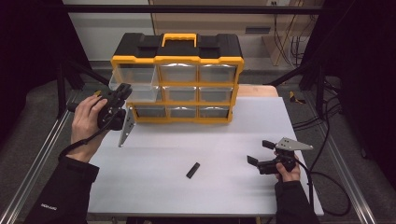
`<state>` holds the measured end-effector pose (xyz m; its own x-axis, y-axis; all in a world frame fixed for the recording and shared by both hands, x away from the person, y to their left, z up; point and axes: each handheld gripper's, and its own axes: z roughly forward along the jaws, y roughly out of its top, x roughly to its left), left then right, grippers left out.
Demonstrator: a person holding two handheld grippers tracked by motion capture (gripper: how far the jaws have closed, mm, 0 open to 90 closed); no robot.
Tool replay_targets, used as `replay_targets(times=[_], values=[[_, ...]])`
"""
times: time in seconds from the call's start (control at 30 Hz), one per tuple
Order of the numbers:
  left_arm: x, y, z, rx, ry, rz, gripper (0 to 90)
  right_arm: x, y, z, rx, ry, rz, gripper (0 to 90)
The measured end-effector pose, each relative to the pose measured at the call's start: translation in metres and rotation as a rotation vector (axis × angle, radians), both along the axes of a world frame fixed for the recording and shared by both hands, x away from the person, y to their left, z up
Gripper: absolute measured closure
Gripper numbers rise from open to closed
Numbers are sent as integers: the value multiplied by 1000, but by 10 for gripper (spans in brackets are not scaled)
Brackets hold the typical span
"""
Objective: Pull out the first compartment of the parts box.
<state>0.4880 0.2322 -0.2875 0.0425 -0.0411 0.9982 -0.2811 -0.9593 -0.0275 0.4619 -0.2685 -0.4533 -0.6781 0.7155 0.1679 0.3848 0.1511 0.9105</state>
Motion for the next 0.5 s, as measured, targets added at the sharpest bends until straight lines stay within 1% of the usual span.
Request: replay_targets(times=[0.17, 0.33, 0.47, 0.5], values=[[0, -1, 0, -8, 3, 4, 774, 0, 0, 0, 0, 0, 0, 22], [0, -1, 2, -15, 20, 8, 771, 0, 0, 0, 1, -1, 0, 22], [0, -2, 3, -35, 33, 10, 765, 0, 0, 0, 1, -1, 0, 22], [0, -2, 4, -49, 41, 10, 762, 0, 0, 0, 2, 0, 0, 22]])
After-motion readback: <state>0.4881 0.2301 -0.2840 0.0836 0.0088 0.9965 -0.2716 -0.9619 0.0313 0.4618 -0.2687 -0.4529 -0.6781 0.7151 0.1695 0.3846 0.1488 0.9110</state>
